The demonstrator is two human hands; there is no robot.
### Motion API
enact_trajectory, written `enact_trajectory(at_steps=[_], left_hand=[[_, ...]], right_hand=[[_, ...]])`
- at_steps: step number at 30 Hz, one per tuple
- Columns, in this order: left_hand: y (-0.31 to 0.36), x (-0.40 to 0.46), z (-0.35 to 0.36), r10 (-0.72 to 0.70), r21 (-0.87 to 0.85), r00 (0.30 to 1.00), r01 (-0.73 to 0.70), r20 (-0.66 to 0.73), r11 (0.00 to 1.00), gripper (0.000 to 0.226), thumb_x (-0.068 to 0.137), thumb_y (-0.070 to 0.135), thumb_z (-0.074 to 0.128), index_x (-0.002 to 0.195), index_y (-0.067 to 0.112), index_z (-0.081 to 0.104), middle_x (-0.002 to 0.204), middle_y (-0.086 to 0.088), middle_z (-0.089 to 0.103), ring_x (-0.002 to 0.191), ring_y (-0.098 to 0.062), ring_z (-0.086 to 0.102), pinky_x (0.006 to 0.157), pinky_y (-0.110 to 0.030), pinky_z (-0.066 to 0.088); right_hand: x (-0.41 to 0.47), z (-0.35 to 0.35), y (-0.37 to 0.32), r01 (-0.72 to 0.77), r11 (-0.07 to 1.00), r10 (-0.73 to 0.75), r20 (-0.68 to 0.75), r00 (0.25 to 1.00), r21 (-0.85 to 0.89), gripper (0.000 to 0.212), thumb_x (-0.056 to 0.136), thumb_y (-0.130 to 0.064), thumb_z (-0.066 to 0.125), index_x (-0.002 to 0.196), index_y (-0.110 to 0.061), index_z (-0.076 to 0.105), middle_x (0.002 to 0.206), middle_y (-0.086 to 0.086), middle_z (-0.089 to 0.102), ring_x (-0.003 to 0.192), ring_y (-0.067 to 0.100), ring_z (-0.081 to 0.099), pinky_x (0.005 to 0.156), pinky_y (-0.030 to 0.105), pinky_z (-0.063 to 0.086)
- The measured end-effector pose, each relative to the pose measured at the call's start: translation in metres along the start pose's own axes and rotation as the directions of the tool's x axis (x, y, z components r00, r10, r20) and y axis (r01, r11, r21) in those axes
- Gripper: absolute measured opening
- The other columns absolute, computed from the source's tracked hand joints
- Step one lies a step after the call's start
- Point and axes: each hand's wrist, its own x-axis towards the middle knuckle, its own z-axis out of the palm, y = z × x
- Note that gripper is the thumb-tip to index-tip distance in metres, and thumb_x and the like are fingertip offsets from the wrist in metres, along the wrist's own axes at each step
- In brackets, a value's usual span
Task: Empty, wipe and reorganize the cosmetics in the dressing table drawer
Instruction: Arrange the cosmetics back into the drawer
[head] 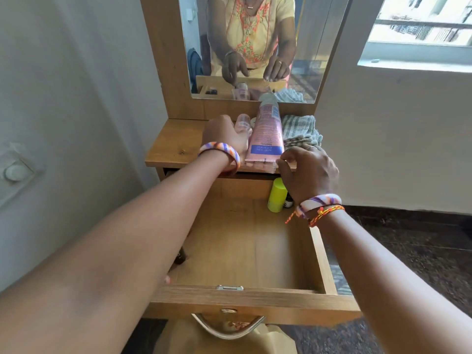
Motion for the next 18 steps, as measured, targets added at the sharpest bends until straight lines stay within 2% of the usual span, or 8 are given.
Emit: enact_trajectory(at_steps=[2, 6, 10, 12, 14, 15, 17, 18], left_hand=[[0.000, 0.007, 0.008, -0.055, 0.073, 0.997, 0.052, 0.049, 0.996, 0.060, 0.090, 0.051, 0.051, 0.102, -0.006, 0.065, 0.108, -0.022, 0.067, 0.101, -0.036, 0.063, 0.070, -0.034, 0.044], [0.003, 0.014, 0.013, -0.072, 0.087, 0.997, 0.070, 0.028, 0.994, 0.059, 0.093, 0.052, 0.042, 0.100, -0.002, 0.065, 0.103, -0.016, 0.068, 0.094, -0.030, 0.064, 0.064, -0.030, 0.037], [0.001, 0.016, 0.005, -0.148, 0.050, 0.988, 0.146, 0.051, 0.988, 0.062, 0.088, 0.057, 0.049, 0.114, 0.002, 0.058, 0.116, -0.015, 0.063, 0.107, -0.030, 0.060, 0.075, -0.032, 0.042], [-0.005, 0.015, -0.003, -0.254, -0.045, 0.966, 0.256, 0.055, 0.966, 0.065, 0.083, 0.059, 0.053, 0.118, 0.004, 0.054, 0.114, -0.013, 0.060, 0.106, -0.028, 0.058, 0.081, -0.034, 0.044], [-0.013, 0.012, -0.016, -0.320, -0.241, 0.944, 0.330, 0.079, 0.913, 0.058, 0.076, 0.051, 0.065, 0.107, 0.002, 0.062, 0.101, -0.008, 0.066, 0.094, -0.024, 0.065, 0.081, -0.032, 0.052], [-0.018, 0.009, -0.025, -0.315, -0.388, 0.944, 0.329, 0.102, 0.861, 0.046, 0.073, 0.041, 0.072, 0.096, 0.001, 0.067, 0.092, -0.009, 0.070, 0.084, -0.023, 0.070, 0.079, -0.033, 0.057], [-0.028, -0.006, -0.044, -0.254, -0.608, 0.945, 0.326, 0.204, 0.724, 0.021, 0.074, 0.018, 0.076, 0.075, 0.001, 0.064, 0.070, -0.009, 0.069, 0.058, -0.014, 0.070, 0.063, -0.028, 0.061], [-0.033, -0.018, -0.054, -0.200, -0.653, 0.942, 0.331, 0.269, 0.681, 0.017, 0.077, 0.011, 0.074, 0.072, 0.001, 0.061, 0.062, -0.007, 0.068, 0.049, -0.009, 0.068, 0.055, -0.022, 0.059]], right_hand=[[0.001, 0.003, -0.004, -0.004, 1.000, 0.003, 0.006, 1.000, 0.024, 0.018, 0.086, -0.029, 0.059, 0.096, -0.022, 0.072, 0.104, 0.002, 0.068, 0.108, 0.024, 0.056, 0.076, 0.030, 0.042], [-0.002, 0.007, -0.003, -0.041, 0.999, 0.041, 0.019, 0.999, 0.031, 0.017, 0.086, -0.029, 0.058, 0.095, -0.023, 0.072, 0.104, 0.000, 0.068, 0.107, 0.022, 0.055, 0.071, 0.027, 0.034], [-0.003, 0.006, 0.000, -0.075, 0.996, 0.074, 0.030, 0.997, 0.047, 0.018, 0.086, -0.029, 0.058, 0.095, -0.022, 0.072, 0.104, -0.001, 0.069, 0.106, 0.022, 0.057, 0.072, 0.027, 0.038], [-0.005, 0.006, 0.000, -0.073, 0.996, 0.072, 0.018, 0.997, 0.056, 0.017, 0.086, -0.029, 0.059, 0.092, -0.022, 0.072, 0.103, -0.002, 0.069, 0.104, 0.021, 0.058, 0.072, 0.027, 0.039], [-0.006, 0.003, 0.000, -0.068, 0.991, 0.068, 0.005, 0.998, 0.114, 0.015, 0.085, -0.028, 0.060, 0.089, -0.021, 0.073, 0.097, -0.003, 0.071, 0.096, 0.021, 0.061, 0.070, 0.026, 0.039], [-0.006, 0.001, 0.000, -0.066, 0.982, 0.064, 0.013, 0.998, 0.180, 0.014, 0.084, -0.027, 0.062, 0.088, -0.019, 0.073, 0.091, -0.004, 0.071, 0.088, 0.019, 0.062, 0.068, 0.024, 0.039], [-0.004, -0.004, -0.003, -0.085, 0.927, 0.069, 0.058, 0.996, 0.366, 0.012, 0.082, -0.024, 0.067, 0.088, -0.016, 0.074, 0.078, -0.005, 0.067, 0.065, 0.010, 0.060, 0.061, 0.016, 0.042], [-0.004, -0.008, -0.006, -0.126, 0.866, 0.084, 0.108, 0.991, 0.483, 0.013, 0.082, -0.025, 0.068, 0.089, -0.016, 0.073, 0.074, -0.004, 0.066, 0.055, 0.005, 0.057, 0.056, 0.013, 0.043]])
